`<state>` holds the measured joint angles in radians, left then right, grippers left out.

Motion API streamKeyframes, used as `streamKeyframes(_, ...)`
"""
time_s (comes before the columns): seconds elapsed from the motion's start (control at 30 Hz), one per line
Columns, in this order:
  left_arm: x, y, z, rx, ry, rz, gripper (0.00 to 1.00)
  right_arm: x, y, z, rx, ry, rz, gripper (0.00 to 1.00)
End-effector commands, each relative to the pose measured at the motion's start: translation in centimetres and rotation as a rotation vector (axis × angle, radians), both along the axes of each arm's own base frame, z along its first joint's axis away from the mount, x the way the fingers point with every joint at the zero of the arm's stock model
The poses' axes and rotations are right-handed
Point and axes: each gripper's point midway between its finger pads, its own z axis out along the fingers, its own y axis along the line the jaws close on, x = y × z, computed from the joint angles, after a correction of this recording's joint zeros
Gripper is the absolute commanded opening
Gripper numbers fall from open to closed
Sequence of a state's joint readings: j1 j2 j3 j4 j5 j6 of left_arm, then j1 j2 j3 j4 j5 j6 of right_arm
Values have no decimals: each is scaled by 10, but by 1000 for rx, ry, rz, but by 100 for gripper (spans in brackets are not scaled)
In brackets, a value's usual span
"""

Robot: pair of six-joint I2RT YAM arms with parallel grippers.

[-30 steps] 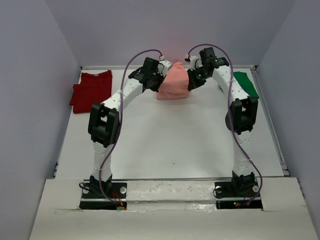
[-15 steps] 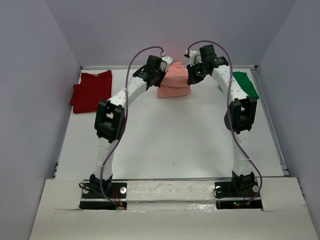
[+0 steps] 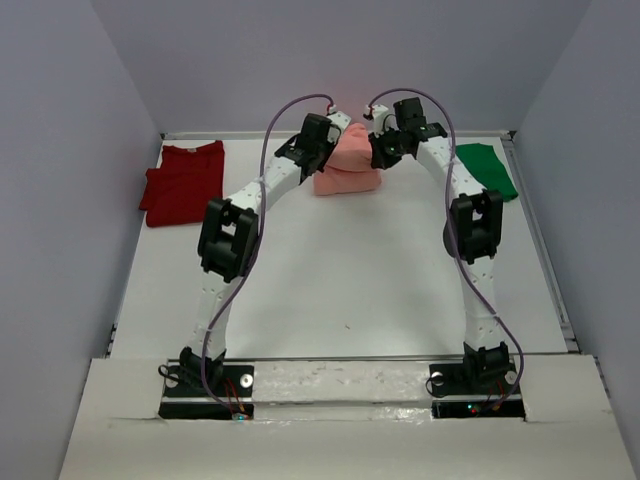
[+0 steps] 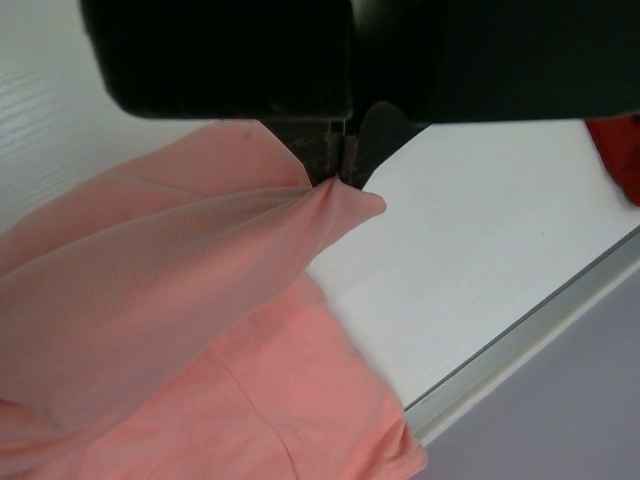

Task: Fold and stack the t-shirts
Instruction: Fold the long partially folded tshirt into a neat square

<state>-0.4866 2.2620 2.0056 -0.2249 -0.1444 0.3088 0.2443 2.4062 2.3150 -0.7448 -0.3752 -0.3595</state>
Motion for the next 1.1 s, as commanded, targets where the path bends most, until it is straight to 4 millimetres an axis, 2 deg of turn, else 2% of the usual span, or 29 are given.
streamKeyframes(0.0,25,5,39,11,-158,75,0,28,0,4,-2,-101,-8,0)
streamKeyframes(0.1,29,4,40,32,-184,95,0,36,1,5,2,-127,-17,0)
streamKeyframes(0.33,35,-5,20,105,-197,128,0,52,-3,2,-20,-170,-53,0)
streamKeyframes(0.47,37,-8,17,126,-221,145,0,60,-6,1,-33,-198,-67,0)
streamKeyframes(0.73,50,-13,5,172,-251,158,0,70,-5,-1,-39,-230,-68,0)
streamKeyframes(0.93,56,-15,-12,215,-248,162,1,75,-7,-13,-54,-232,-79,0)
streamKeyframes(0.97,57,-14,-14,221,-247,164,9,76,-9,-14,-62,-231,-88,12)
streamKeyframes(1.0,56,-14,-18,238,-242,162,30,77,-10,-18,-68,-229,-92,26)
streamKeyframes(1.03,56,-14,-23,248,-235,163,39,77,-12,-19,-75,-227,-96,55)
streamKeyframes(1.07,55,-12,-26,261,-233,169,61,77,-13,-21,-82,-224,-102,69)
